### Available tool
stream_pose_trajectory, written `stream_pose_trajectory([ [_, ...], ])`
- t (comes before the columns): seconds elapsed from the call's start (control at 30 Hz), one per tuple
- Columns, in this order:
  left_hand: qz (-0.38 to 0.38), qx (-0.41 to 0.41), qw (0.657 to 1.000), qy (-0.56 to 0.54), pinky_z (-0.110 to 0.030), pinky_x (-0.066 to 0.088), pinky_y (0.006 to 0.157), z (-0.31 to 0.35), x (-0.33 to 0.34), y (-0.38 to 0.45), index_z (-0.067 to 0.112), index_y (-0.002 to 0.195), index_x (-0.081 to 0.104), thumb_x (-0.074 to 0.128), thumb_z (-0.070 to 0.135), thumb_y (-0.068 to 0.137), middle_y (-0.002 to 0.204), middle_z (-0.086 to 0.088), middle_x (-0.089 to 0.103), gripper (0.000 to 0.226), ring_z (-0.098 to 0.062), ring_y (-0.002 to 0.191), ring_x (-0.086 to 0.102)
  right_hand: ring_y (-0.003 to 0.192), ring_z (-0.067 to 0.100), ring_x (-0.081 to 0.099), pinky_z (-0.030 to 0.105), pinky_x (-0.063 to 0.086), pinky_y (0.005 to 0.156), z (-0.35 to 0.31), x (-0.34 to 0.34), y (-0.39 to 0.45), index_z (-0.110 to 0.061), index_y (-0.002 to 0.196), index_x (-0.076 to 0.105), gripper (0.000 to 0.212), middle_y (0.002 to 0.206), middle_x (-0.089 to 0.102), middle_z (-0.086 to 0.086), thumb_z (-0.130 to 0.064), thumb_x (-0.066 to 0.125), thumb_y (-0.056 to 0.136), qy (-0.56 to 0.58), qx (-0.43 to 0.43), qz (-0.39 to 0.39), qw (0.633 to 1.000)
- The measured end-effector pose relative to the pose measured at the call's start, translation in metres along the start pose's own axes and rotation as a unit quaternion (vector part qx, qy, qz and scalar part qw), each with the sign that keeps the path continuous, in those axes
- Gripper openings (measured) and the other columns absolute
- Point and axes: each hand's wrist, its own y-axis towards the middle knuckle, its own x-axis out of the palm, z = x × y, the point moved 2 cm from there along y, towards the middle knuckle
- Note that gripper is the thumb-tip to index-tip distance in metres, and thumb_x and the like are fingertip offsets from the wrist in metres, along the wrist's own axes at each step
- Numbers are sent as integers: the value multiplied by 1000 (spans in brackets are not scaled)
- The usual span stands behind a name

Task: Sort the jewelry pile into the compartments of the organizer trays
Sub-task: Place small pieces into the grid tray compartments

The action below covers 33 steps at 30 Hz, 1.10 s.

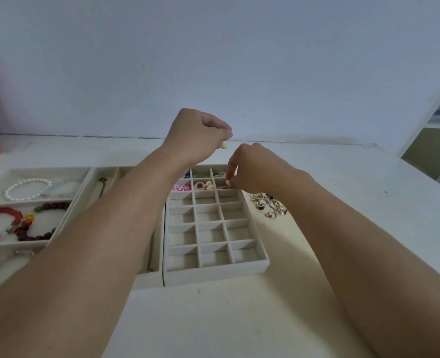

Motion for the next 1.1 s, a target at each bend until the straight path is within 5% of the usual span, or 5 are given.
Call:
stream_pose_trajectory([
  [0.23,-1,2,1000,-1,-19,47,67,0,1,1,20,90,78,72,19,89,85,3,75,6,1,67,66,82,21,63,27,44,58,0,-1,-1,-19,93,75,8,86,66,1,-19,70,87,6,0,7,1000],
  [0.4,-8,3,1000,0,-18,46,65,-1,2,1,21,87,77,72,19,89,81,4,74,6,8,58,63,64,15,55,27,42,58,0,0,-1,-24,94,77,11,75,59,-3,-20,69,88,5,4,-20,1000],
  [0.57,-9,2,1000,-1,-20,47,67,-2,2,2,19,89,78,72,19,89,82,3,75,5,5,61,64,69,11,58,28,48,65,0,-4,0,-33,83,76,10,82,64,-7,-23,75,85,25,1,-25,999],
  [0.87,-14,8,1000,4,-17,46,63,-3,3,3,17,92,78,71,18,90,82,4,73,7,9,55,62,86,21,61,29,38,67,0,0,-2,-26,100,72,16,89,60,-3,-37,71,88,-14,36,-5,999],
  [1.1,-18,8,1000,15,-5,42,51,-5,-1,6,16,96,76,63,6,94,93,4,72,17,-1,68,66,84,22,67,35,57,78,8,-10,2,-33,82,70,8,94,71,-3,-29,69,90,53,53,14,997],
])
